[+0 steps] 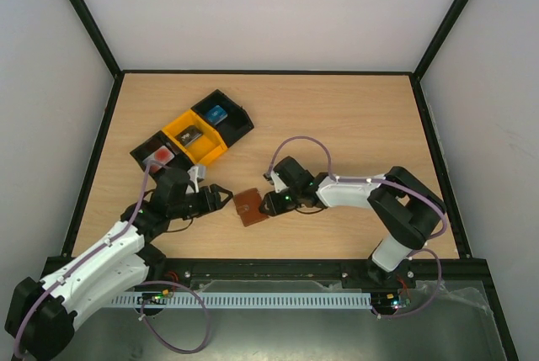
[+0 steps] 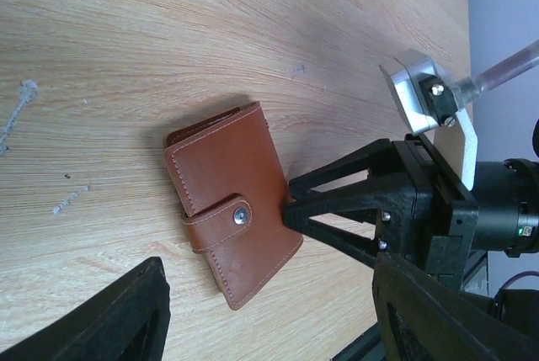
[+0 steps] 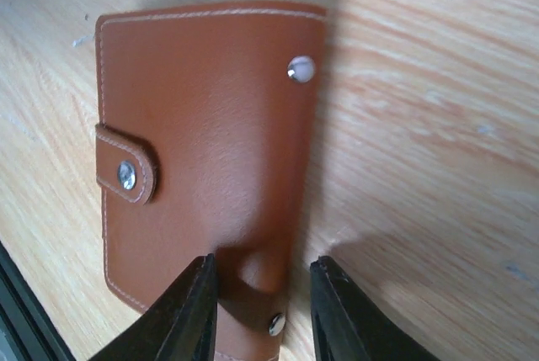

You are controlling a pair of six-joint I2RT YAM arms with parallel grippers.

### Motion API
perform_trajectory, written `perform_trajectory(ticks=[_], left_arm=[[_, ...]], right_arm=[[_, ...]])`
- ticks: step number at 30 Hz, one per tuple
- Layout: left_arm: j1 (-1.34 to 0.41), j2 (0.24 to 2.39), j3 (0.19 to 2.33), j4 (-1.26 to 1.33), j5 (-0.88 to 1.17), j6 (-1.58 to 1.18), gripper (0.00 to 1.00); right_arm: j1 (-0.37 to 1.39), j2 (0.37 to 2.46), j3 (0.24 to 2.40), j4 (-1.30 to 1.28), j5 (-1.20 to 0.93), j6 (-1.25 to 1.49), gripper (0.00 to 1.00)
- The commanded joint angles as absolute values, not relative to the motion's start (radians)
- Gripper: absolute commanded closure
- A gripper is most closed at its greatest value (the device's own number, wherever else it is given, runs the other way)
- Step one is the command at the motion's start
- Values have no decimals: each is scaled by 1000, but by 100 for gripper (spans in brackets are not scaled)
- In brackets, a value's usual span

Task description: Take the credit cards out of the card holder

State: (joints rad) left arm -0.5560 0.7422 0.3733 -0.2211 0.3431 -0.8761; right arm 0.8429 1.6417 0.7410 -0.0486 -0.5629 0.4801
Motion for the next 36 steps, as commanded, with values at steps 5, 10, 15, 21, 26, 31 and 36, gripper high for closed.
perform_trajectory(ticks=[5, 10, 15, 21, 26, 31, 36], left_arm=[[-570, 756, 352, -177, 358, -909, 35], [-586, 770, 337, -150, 349, -931, 38], [-616, 807, 331, -133, 334, -946, 40], [-652, 851, 329, -112, 307, -963, 41], [-675, 896, 327, -83, 296, -972, 45], [-689, 935, 346, -73, 294, -962, 47], [-689, 993, 359, -60, 287, -937, 51]], right_arm=[[856, 1657, 705, 35, -474, 628, 70], [880, 1672, 679, 86, -462, 684, 72], [891, 1689, 679, 108, -474, 696, 76], [896, 1678, 681, 111, -460, 705, 97], [898, 1614, 667, 143, -480, 737, 98], [908, 1561, 632, 197, -503, 790, 98], [912, 1591, 652, 152, -458, 762, 97]])
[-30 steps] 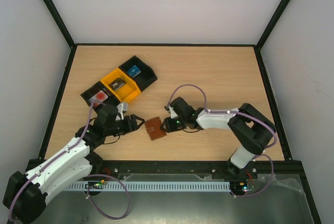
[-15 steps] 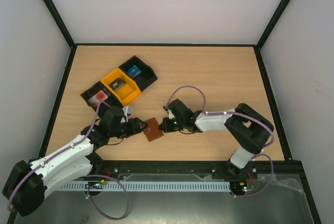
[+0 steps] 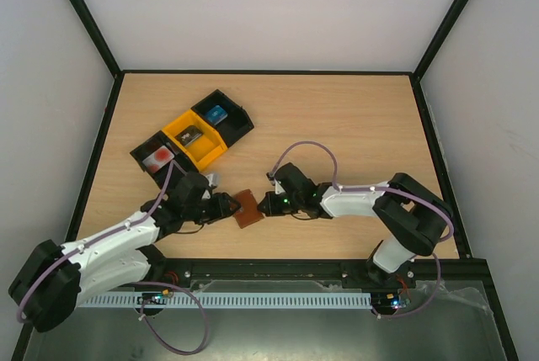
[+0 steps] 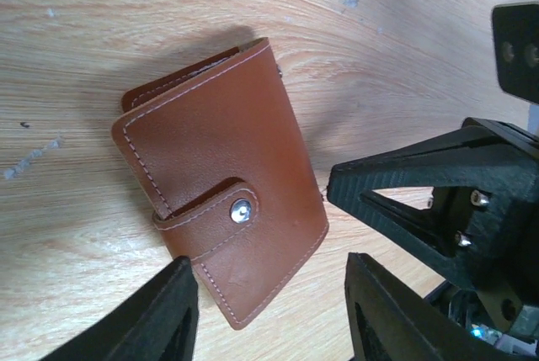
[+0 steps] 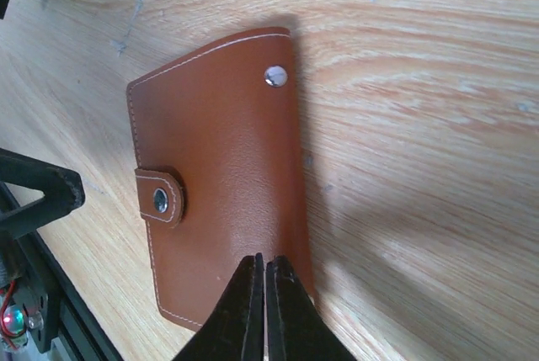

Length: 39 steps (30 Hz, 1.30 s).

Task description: Take the credit cards out of the card holder

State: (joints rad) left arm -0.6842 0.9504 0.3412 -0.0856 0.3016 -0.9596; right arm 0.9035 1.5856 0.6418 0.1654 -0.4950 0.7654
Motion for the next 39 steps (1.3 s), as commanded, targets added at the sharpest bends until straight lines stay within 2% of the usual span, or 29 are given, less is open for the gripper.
perform_trajectory(ticks=[1, 3, 6, 12, 22, 24, 28, 30, 33, 35, 39], left_arm=[[-689, 1007, 355, -51, 286, -932, 53], [-689, 1035, 343, -37, 270, -930, 59], [-689, 1078, 331, -19, 235, -919, 69], [-687, 1142, 305, 24, 206, -902, 81], [-687, 1208, 288, 44, 192, -889, 89], [-687, 1213, 283, 46, 192, -891, 90], [-687, 1203, 281, 40, 192, -896, 90], [-687, 1185, 287, 23, 193, -902, 89], [-688, 1142, 316, -16, 204, -907, 87], [-689, 1100, 348, -48, 212, -911, 79], [-694, 1041, 400, -66, 250, -915, 72]], right_arm=[[912, 1598, 660, 149, -457, 757, 93], [912, 1615, 668, 156, -455, 755, 81], [912, 1636, 679, 167, -443, 757, 75], [911, 1674, 675, 221, -454, 785, 71], [911, 1709, 640, 339, -540, 843, 70], [911, 1709, 637, 356, -552, 850, 73], [911, 1698, 628, 377, -558, 867, 91], [910, 1688, 625, 383, -564, 878, 98], [911, 1667, 612, 398, -572, 910, 98], [911, 1649, 602, 398, -565, 925, 98], [912, 1607, 608, 345, -517, 934, 98]])
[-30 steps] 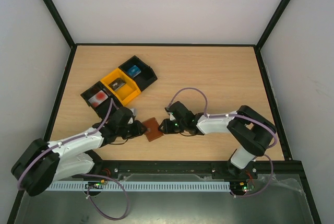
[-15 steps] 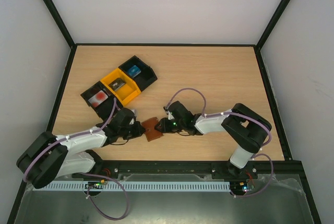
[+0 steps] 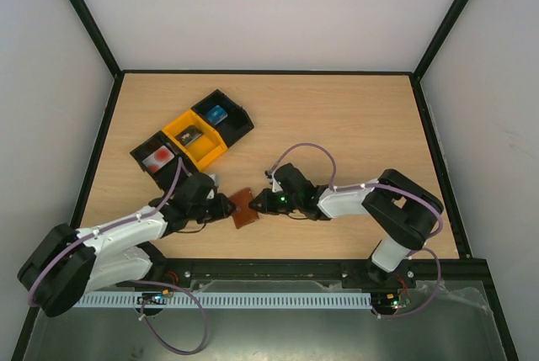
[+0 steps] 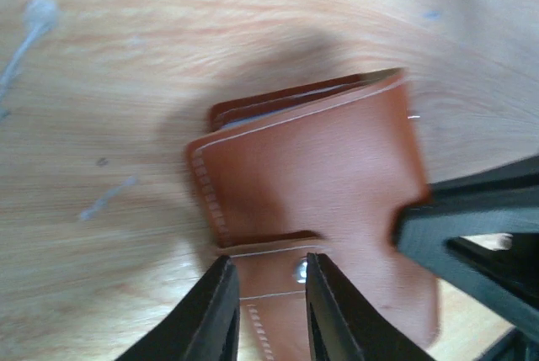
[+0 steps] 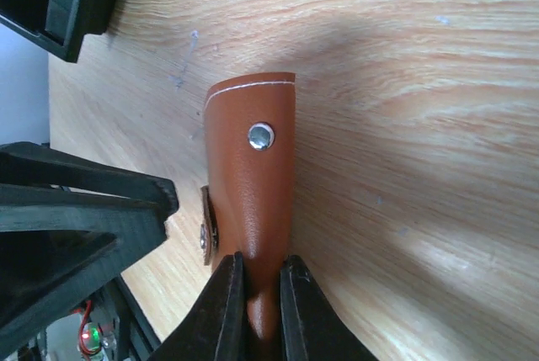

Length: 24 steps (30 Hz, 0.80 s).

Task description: Take the credit cards out of the card holder

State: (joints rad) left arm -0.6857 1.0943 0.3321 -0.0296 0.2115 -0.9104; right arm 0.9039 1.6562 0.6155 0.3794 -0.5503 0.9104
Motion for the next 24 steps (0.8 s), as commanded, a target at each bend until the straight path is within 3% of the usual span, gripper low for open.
perform_trajectory(ticks=[1, 8, 24], left_arm=[[-698, 1037, 410, -61, 260, -915, 70], [-714, 1115, 443, -52, 284, -872, 61], [-721, 1281, 455, -54, 256, -800, 60]], right_arm=[[913, 1594, 611, 332, -508, 936, 98], [922, 1560, 630, 309, -492, 949, 98], [948, 1525, 615, 279, -476, 938, 98]])
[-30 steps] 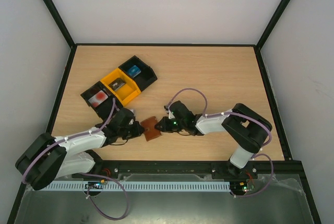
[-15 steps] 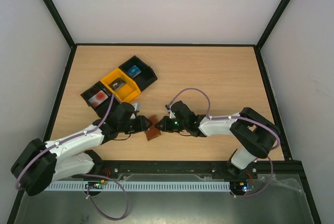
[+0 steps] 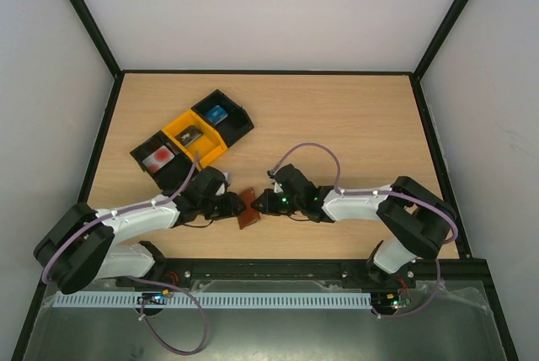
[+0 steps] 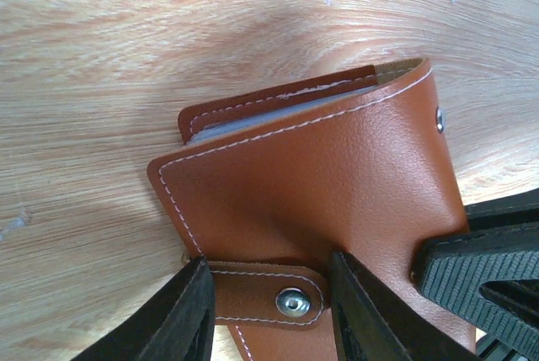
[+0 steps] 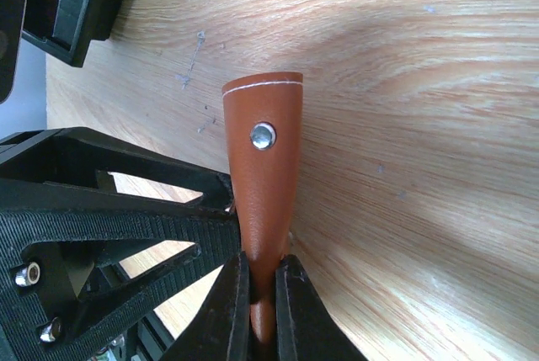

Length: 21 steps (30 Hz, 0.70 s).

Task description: Take the credit cards out of the card holder

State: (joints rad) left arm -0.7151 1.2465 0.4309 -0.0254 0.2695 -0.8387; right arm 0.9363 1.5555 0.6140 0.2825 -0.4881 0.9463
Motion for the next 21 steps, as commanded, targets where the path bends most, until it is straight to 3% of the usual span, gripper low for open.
perform_trajectory(ticks=[1, 21], left_arm=[[-721, 1284, 459, -63, 248, -796, 61], [-721, 1266, 516, -282, 141, -742, 64]], right_arm=[[947, 1523, 611, 274, -472, 935, 98], [948, 1516, 592, 249, -398, 905, 98]])
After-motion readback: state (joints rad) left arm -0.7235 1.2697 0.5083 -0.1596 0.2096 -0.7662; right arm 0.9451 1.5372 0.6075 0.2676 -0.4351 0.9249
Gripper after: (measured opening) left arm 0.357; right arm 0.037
